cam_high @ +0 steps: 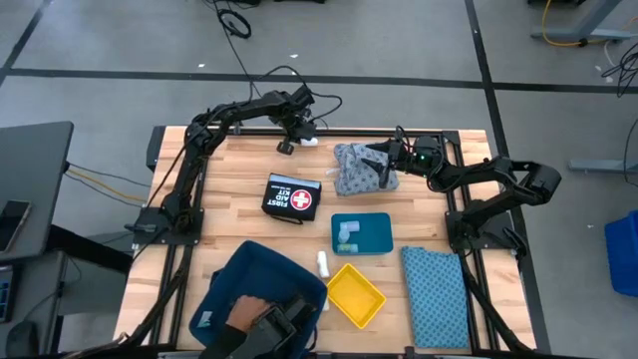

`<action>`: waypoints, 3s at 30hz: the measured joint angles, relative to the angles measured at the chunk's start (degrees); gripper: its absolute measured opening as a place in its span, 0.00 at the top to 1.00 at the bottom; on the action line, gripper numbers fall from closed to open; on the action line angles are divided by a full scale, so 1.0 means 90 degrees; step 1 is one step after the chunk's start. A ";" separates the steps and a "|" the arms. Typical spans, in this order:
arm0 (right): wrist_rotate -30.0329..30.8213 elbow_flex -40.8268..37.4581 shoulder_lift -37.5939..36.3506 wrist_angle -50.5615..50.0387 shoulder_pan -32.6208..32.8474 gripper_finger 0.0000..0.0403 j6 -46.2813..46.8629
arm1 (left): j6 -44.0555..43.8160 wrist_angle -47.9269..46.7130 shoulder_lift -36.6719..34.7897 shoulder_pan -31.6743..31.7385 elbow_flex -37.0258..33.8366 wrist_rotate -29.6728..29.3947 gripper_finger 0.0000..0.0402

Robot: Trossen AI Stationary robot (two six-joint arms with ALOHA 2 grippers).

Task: Pick & place medical supplies in basket/bin
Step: Put the top white gauze into the yellow bin

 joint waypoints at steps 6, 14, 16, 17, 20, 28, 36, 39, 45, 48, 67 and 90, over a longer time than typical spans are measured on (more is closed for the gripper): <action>-0.0001 0.0000 0.0000 -0.0001 0.0001 0.42 0.0014 | -0.0075 -0.0070 -0.0123 -0.0056 -0.0013 -0.0452 0.97; -0.0002 0.0000 0.0000 -0.0024 -0.0001 0.42 0.0012 | -0.0661 -0.0036 -0.0588 0.0062 -0.0018 0.0429 0.97; -0.0001 0.0000 0.0000 -0.0031 -0.0001 0.42 0.0010 | -0.0827 0.0001 -0.0703 0.0111 -0.0018 0.0752 0.97; -0.0002 0.0000 0.0000 -0.0036 0.0000 0.42 0.0010 | -0.0920 0.0016 -0.0782 0.0142 -0.0018 0.0926 0.97; -0.0002 0.0000 0.0000 -0.0038 0.0001 0.42 0.0010 | -0.1112 0.0045 -0.1026 0.0220 -0.0016 0.1511 0.97; -0.0008 0.0000 0.0000 -0.0063 0.0000 0.42 0.0018 | -0.1930 0.0485 -0.1540 0.0293 -0.0016 0.3890 0.97; -0.0032 0.0000 0.0000 -0.0218 -0.0001 0.42 0.0011 | -0.3591 0.2255 -0.1671 0.0095 -0.0013 0.5892 0.97; -0.0036 0.0000 0.0001 -0.0234 -0.0001 0.42 0.0008 | -0.4291 0.3180 -0.1671 -0.0179 -0.0016 0.5221 0.97; -0.0053 0.0000 0.0002 -0.0236 -0.0001 0.42 0.0005 | -0.5577 0.5220 -0.1671 -0.0819 -0.0016 0.3450 0.97; -0.0053 0.0000 0.0002 -0.0236 0.0001 0.42 0.0002 | -0.6079 0.6177 -0.1671 -0.1132 -0.0016 0.3039 0.97; -0.0051 0.0000 0.0002 -0.0274 -0.0001 0.42 0.0011 | -0.6725 1.0025 -0.1459 -0.2716 -0.0013 0.0245 0.97; -0.0047 0.0000 0.0005 -0.0364 0.0000 0.42 -0.0053 | -0.6880 1.2110 -0.0880 -0.2917 -0.1585 -0.0782 0.97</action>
